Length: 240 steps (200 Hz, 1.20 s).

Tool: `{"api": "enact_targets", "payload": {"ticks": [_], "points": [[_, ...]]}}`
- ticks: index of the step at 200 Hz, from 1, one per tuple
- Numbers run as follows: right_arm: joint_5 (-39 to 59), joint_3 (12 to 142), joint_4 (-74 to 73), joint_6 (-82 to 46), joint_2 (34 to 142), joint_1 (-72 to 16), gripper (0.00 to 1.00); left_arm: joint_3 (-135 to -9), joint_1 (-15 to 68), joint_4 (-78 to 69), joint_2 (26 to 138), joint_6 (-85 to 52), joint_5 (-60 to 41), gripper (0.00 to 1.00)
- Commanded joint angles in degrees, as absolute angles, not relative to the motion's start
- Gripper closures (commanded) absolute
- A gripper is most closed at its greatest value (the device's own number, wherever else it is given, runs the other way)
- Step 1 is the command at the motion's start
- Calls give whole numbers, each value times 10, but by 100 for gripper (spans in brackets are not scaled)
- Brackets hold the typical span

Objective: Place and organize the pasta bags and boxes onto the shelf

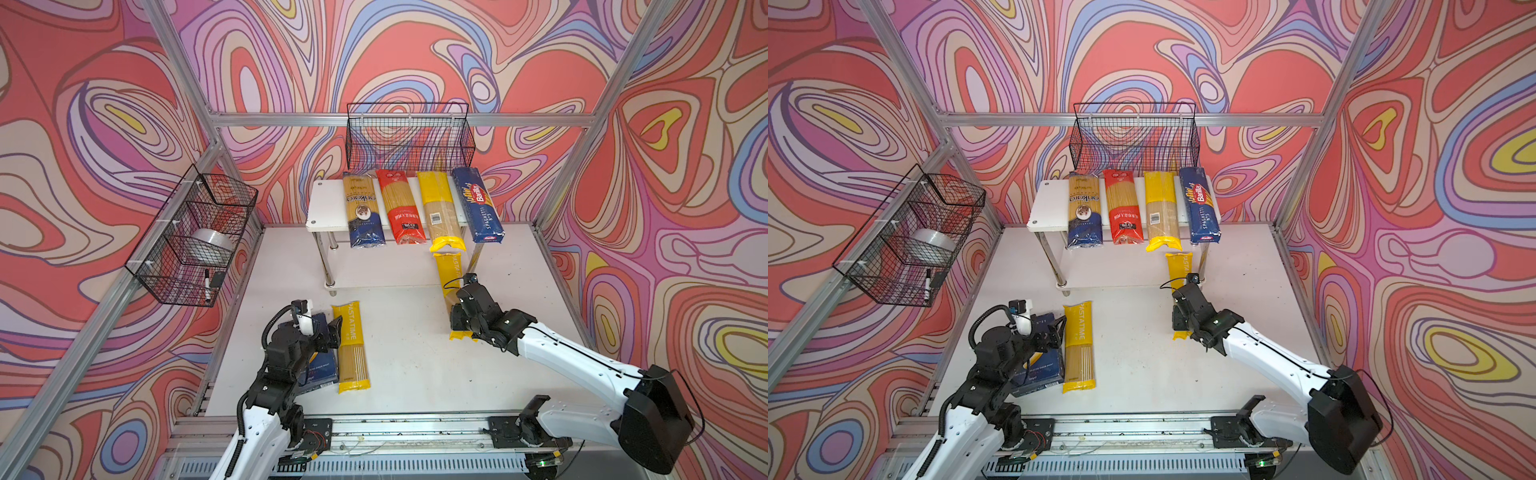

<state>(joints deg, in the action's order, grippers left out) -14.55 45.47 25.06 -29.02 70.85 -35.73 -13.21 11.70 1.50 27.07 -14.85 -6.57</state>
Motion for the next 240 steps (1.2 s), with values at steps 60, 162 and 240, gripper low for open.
{"api": "enact_targets", "payload": {"ticks": [60, 162, 240], "points": [[-129, 524, 151, -264, 755, -309, 100, -142, 118, 13, 265, -150, -69, 0], [-92, 567, 128, -241, 811, -251, 100, -142, 119, 12, 266, -150, -69, 0], [-69, 604, 126, -231, 874, -228, 98, -143, 119, 12, 267, -151, -69, 0]]}}
